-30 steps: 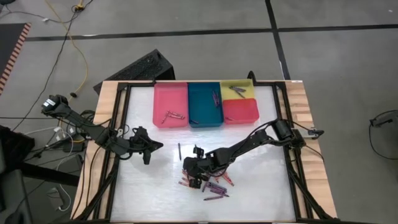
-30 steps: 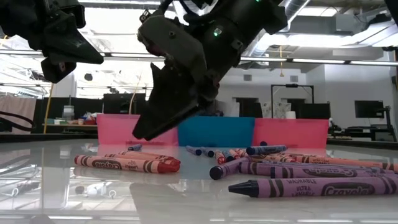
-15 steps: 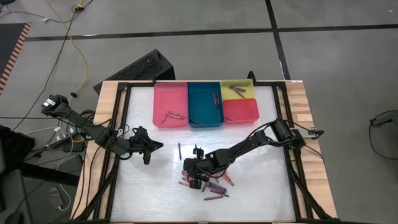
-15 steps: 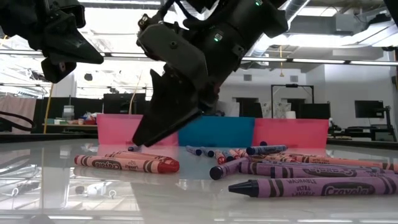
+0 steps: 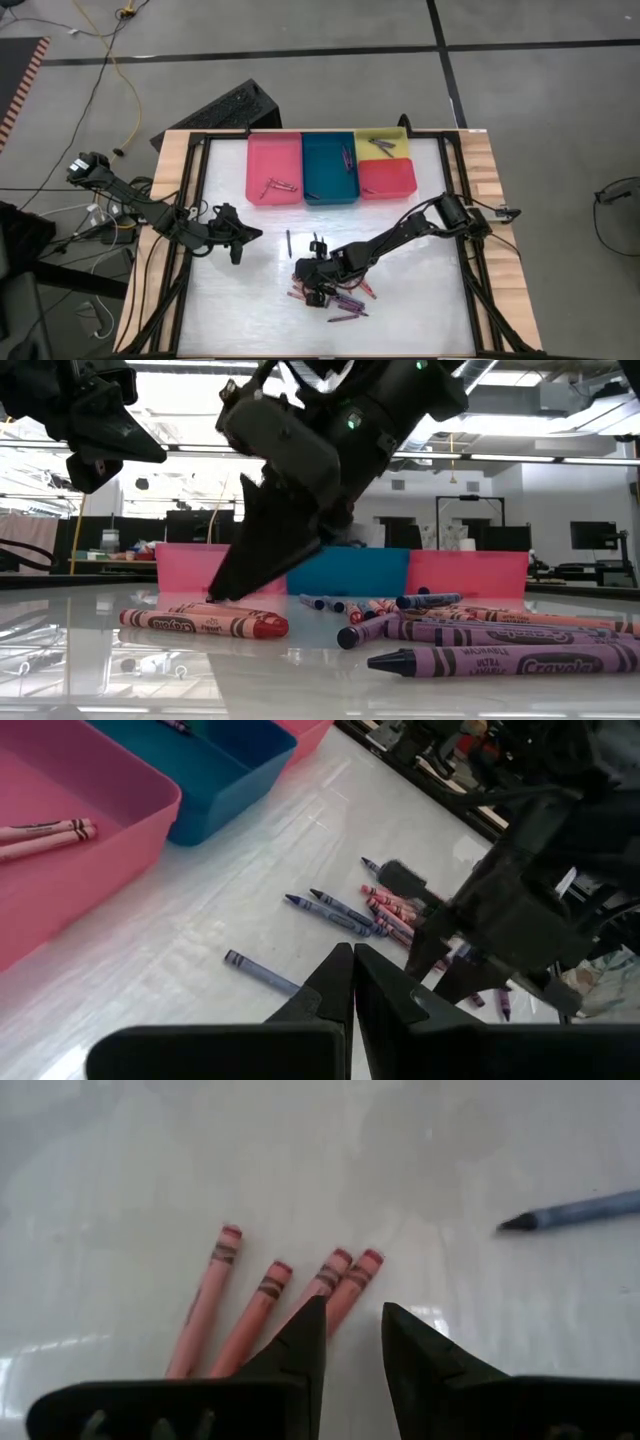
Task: Sort crayons
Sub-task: Put the red crayon into the red bin, then put the blue crayon into the yellow bin
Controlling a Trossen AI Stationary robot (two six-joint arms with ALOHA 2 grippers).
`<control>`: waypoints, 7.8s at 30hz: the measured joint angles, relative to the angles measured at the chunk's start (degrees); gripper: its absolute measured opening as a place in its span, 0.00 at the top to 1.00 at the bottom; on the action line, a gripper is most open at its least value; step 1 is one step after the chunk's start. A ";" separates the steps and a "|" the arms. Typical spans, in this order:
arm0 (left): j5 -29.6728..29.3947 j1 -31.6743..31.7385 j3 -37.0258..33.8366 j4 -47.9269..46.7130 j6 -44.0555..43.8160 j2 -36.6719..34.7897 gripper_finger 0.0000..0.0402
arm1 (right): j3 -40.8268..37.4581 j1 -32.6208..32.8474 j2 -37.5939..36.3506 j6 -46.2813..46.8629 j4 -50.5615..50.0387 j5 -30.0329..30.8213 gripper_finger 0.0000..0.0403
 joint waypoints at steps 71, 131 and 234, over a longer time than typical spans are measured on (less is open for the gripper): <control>0.52 -0.01 0.00 1.32 -0.98 3.41 1.00 | -23.80 -28.92 -41.25 -1.68 -45.69 26.17 0.99; 4.28 -2.63 9.37 18.26 28.69 15.79 0.70 | -33.07 -30.14 -58.38 -13.45 -18.13 5.68 0.80; 34.10 24.29 33.15 -14.07 66.60 48.06 1.00 | -33.03 0.78 -39.50 -1.16 -4.09 14.34 0.80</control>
